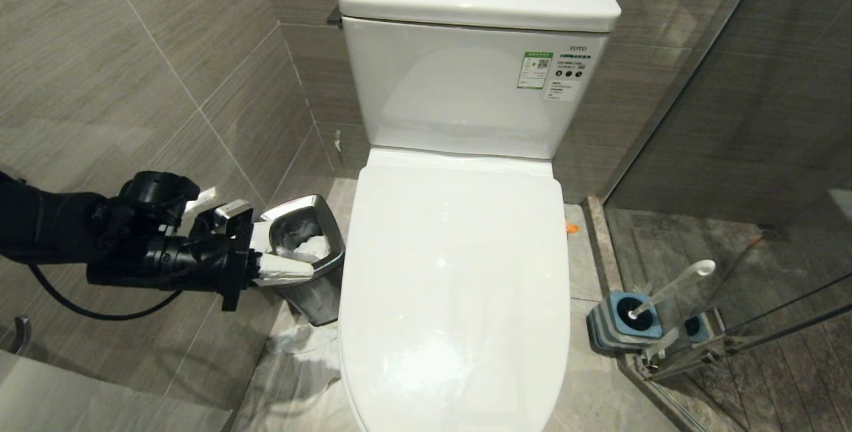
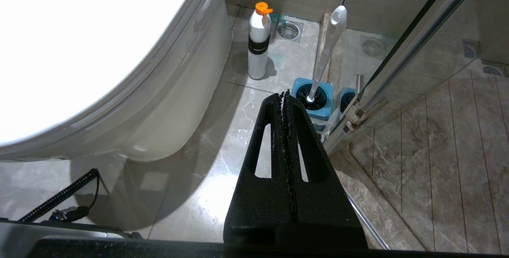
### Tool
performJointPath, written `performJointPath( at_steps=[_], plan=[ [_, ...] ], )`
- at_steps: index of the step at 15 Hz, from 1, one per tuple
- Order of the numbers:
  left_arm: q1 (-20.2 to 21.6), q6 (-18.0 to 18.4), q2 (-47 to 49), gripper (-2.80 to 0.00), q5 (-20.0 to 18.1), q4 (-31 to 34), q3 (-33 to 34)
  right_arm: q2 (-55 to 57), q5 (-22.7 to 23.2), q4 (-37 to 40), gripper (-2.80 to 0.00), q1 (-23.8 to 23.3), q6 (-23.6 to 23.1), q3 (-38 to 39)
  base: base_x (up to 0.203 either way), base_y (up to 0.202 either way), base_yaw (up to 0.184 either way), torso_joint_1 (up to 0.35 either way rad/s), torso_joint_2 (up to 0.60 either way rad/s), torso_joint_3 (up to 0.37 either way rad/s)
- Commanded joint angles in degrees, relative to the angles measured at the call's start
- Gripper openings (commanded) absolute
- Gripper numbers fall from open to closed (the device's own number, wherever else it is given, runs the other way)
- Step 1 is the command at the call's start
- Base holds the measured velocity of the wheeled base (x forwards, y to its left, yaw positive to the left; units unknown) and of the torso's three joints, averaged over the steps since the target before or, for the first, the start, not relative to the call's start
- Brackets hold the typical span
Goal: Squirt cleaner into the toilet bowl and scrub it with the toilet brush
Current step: Use the left hand to lift the toilet lid slightly
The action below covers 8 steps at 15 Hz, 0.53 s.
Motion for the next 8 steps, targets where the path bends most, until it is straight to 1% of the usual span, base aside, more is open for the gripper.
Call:
performJointPath(
  at_steps=[1,6,8],
  plan=[
    [1.1,-0.2,0.3,-2.80,-1.0,0.1,0.7,0.0,0.0,0.0,-2.80,0.0,0.0,0.0,0.000,0.000,0.000,0.000,0.00,0.000],
    [1.2,1.7,1.9,-2.80,-0.9,-1.8,0.8,0.0,0.0,0.0,-2.80,0.0,0.0,0.0,0.000,0.000,0.000,0.000,0.00,0.000],
    [1.1,1.8,2.7,-2.80,-1.1,-2.2,0.8,0.0,0.0,0.0,-2.80,0.0,0.0,0.0,0.000,0.000,0.000,0.000,0.00,0.000]
  ],
)
